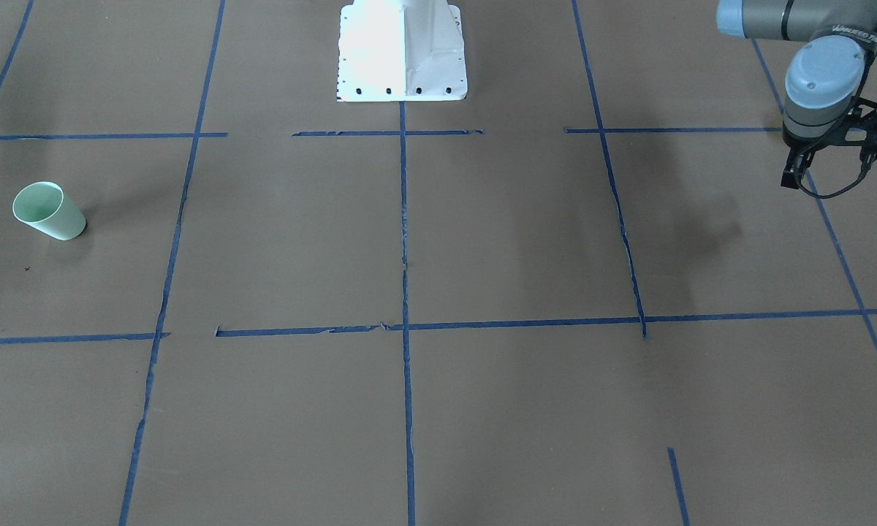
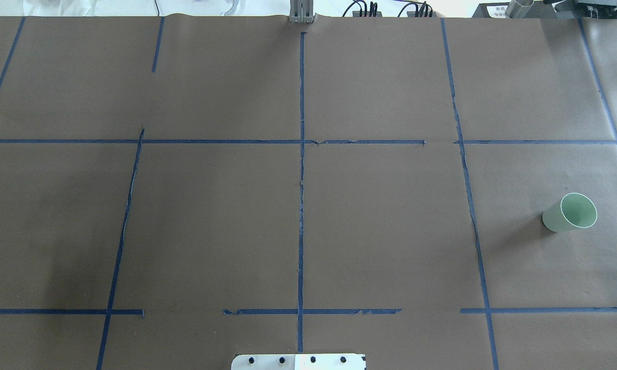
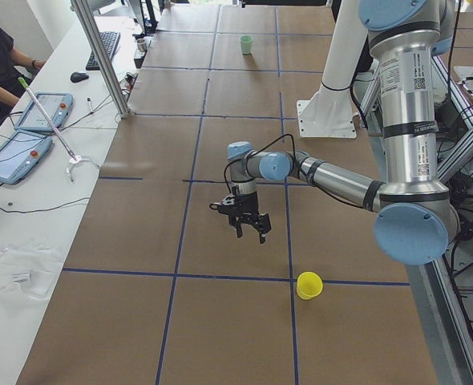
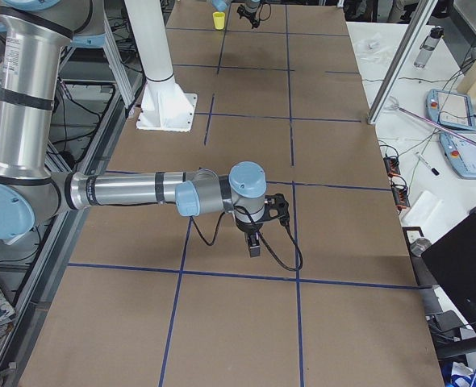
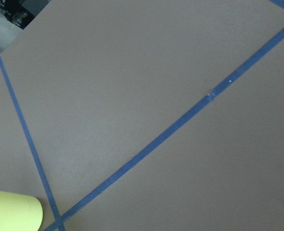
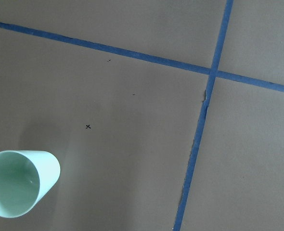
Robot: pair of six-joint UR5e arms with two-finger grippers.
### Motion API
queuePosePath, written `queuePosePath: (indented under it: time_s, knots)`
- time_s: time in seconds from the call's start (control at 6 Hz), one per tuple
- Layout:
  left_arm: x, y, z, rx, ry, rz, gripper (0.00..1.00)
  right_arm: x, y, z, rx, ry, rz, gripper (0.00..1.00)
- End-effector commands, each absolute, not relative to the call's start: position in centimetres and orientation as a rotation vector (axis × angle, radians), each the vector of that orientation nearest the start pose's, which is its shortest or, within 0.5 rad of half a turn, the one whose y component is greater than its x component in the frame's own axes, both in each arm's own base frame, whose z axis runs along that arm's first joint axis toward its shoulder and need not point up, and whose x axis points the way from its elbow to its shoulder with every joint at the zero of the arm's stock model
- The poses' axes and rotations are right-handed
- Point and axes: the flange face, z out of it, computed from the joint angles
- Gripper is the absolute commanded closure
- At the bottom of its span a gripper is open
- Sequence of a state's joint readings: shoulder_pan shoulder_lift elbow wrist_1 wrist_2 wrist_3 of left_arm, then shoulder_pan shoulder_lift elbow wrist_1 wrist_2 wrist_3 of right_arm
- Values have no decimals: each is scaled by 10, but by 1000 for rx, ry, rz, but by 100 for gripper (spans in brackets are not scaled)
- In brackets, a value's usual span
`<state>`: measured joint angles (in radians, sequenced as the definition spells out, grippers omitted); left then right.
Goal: Transfer and stack yellow cup on green cup
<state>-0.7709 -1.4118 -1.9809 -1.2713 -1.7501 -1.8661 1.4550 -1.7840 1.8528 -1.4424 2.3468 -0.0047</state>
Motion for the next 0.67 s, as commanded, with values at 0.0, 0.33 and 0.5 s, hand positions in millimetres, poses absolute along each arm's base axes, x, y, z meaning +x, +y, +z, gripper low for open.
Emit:
queuePosePath:
  time_s: [0.0,0.33,0.5]
  knots:
    - [221,-335,603,-119,-272,-1271,0,14,-418,601,141,-787,-190,0]
    - [243,-293,621,-75,-501,-1459,0,14,-418,599,147,-787,-196,0]
    - [266,-267,637,-28,-589,-1517,0,13,-418,598,148,-789,-198,0]
